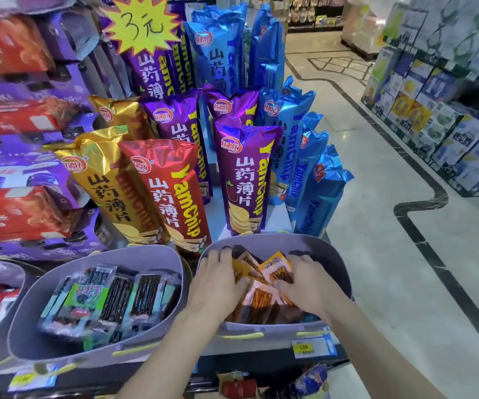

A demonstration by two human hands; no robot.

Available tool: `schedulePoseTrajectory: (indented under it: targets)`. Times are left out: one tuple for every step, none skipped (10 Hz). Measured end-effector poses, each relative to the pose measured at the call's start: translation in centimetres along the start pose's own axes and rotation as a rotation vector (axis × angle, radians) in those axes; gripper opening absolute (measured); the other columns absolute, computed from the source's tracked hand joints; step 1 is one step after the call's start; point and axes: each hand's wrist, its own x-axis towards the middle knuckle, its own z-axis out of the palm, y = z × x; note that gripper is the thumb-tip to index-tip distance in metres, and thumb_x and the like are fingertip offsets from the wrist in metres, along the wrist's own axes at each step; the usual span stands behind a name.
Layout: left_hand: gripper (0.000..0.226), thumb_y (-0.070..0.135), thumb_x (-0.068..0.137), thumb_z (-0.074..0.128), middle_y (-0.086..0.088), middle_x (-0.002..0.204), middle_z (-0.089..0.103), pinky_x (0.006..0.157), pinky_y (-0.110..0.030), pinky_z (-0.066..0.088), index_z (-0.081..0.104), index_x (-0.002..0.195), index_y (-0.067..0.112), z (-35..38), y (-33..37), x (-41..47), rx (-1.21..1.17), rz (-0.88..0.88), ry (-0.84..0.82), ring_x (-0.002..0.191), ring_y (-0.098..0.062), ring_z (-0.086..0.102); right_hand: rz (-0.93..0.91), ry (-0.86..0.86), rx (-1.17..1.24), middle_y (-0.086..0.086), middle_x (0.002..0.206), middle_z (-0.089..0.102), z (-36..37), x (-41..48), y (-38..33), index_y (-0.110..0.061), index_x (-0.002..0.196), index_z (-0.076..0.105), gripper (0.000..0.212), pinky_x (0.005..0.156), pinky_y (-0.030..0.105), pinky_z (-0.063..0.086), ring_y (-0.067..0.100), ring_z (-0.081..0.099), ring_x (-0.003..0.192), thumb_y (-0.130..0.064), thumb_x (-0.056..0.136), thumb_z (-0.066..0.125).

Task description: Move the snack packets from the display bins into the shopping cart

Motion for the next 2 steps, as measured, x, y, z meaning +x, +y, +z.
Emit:
schedulePoseTrajectory:
  targets:
    - [0.062,0.051,0.103,0.056,0.001,0.158,0.045,0.116,-0.037,0.043,0.037,0.157,0.026,-1.2,-0.6,-1.3,0.119,0.101,0.071,0.145,-0.021,0.041,-0.047,0.124,-0.173,0.005,0.145,0.054,-0.8,-1.3,-1.2,-0.024,0.149,0.044,0.06,0.097,0.034,0.051,0.025,0.056,0.126,-0.056,0.098,0.054]
    - [0.061,0.054,0.105,0.048,0.007,0.165,0.036,0.125,-0.038,0.031,0.033,0.159,0.03,-1.8,-1.8,-3.9,0.207,0.165,0.039,0.151,-0.019,0.032,-0.058,0.143,-0.238,0.0,0.147,0.052,-0.9,-3.4,-2.3,-0.027,0.149,0.042,0.061,0.098,0.034,0.048,0.023,0.053,0.127,-0.063,0.1,0.044]
